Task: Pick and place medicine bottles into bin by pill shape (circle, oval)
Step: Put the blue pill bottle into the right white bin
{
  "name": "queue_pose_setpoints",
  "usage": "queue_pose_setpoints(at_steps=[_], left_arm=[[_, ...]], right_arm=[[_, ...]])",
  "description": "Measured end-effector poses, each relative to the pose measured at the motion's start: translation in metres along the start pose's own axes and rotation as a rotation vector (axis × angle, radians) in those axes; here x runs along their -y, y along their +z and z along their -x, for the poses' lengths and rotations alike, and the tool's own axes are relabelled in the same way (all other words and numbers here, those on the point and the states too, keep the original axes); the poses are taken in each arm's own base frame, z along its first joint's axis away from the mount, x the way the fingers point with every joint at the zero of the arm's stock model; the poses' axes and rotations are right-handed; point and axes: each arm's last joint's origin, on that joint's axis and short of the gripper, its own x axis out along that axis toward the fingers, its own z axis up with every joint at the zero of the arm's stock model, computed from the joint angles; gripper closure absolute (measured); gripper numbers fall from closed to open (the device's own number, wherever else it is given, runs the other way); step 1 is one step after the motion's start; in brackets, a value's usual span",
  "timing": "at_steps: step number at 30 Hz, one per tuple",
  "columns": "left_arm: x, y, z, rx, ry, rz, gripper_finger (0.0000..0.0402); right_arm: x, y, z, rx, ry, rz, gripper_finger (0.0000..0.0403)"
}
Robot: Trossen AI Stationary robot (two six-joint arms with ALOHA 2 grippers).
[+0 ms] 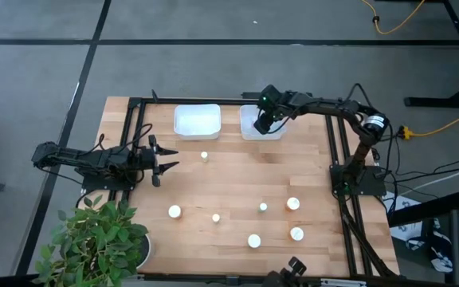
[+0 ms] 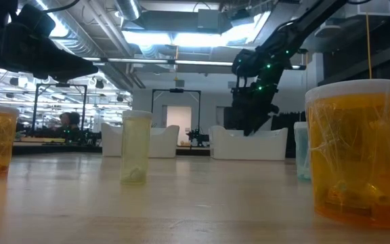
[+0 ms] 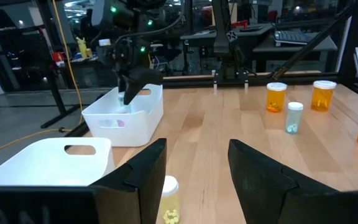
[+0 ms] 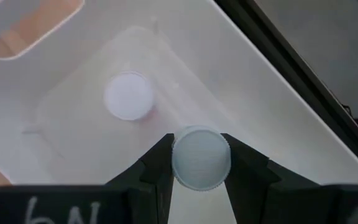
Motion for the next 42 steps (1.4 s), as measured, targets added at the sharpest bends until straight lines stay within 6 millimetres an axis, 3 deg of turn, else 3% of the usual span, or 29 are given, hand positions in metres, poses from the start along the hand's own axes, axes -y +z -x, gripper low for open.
queue_pose_setpoints(at_steps=[32,42], left_arm=[[0.0000,-0.0004,-0.0001,-0.006,0.000,-0.007,0.0235],[0.0000,-0.0006,-0.0001,-0.006,0.000,-0.006,0.0235]], right_arm=[[0.0022,-0.0013,-0.0057,-0.017,-0.012,0.022,0.0283],[0.0020,-0.0013,-0.0058,-0.018,-0.006,0.020,0.0266]])
